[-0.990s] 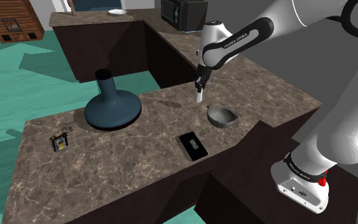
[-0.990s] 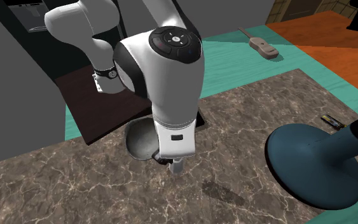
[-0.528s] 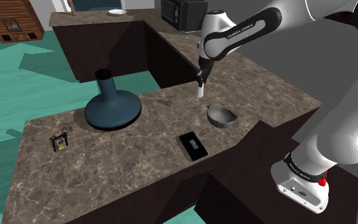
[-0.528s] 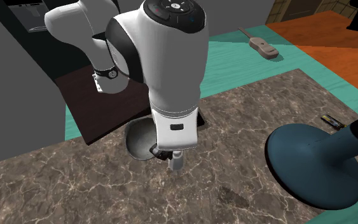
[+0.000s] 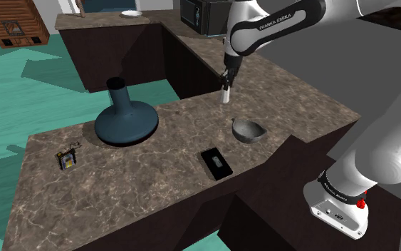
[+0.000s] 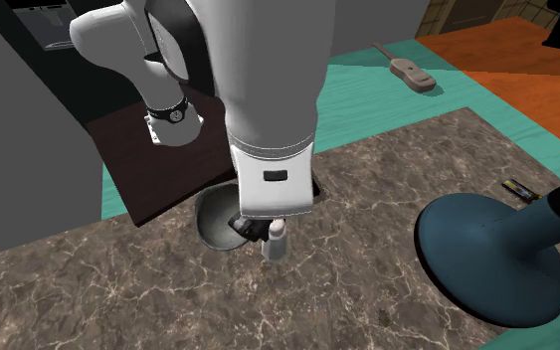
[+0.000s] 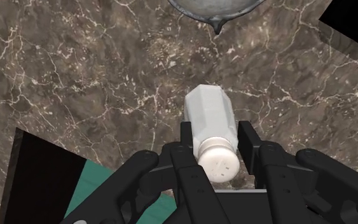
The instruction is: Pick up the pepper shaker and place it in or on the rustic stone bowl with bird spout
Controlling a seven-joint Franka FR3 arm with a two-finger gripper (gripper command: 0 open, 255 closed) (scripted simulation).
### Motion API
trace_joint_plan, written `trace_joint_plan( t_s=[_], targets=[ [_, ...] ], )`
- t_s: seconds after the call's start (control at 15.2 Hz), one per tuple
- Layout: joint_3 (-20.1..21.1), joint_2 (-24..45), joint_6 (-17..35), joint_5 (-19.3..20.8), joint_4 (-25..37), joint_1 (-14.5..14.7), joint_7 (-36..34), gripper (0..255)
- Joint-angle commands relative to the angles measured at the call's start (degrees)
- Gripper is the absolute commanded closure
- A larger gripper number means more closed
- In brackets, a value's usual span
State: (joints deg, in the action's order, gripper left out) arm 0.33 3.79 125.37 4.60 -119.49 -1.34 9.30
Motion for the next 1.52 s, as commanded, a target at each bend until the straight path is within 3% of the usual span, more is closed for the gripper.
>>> trace_joint_plan(
  t_s=[0.0,0.79,1.45],
  targets=[
    [-0.1,-2.6,-0.5,-0.1,-2.1,-0.1,0.2,255],
    [-1.9,-31.5,-5.1,0.4,-26.2,-1.5,3.5,255],
    [-2.1,-27.7,3.7,0.9,-31.2,-1.7,2.8,255]
  ],
)
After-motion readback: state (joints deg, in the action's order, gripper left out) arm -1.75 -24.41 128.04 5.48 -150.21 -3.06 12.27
